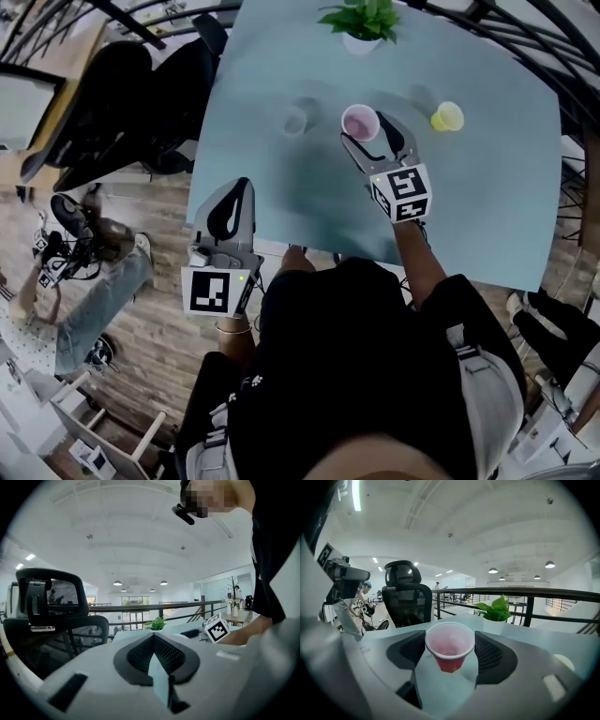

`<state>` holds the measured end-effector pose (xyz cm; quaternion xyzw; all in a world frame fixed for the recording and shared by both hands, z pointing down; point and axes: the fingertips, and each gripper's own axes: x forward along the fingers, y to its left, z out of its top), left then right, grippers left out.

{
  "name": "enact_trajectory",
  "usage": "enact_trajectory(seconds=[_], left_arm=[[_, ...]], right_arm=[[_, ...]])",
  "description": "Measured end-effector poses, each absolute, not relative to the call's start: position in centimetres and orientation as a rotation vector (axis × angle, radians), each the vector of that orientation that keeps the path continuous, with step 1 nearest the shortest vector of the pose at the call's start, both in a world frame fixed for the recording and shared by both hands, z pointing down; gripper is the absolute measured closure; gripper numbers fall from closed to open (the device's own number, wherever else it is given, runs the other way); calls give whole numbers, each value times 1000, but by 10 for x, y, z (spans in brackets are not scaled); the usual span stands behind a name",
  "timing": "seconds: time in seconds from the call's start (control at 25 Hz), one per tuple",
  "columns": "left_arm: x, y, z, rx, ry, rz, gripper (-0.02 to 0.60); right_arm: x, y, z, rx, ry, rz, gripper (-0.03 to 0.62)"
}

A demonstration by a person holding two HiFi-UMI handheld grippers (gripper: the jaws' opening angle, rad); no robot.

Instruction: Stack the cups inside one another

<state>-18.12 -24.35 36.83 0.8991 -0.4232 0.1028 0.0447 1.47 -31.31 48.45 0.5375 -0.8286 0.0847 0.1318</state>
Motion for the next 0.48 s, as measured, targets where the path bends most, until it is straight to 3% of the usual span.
enact_trajectory(seconds=[0.48], left_arm=[[-233, -247, 365, 2675, -1415, 268, 591]], right_arm=[[-58, -344, 456, 1416, -2537, 167, 256]])
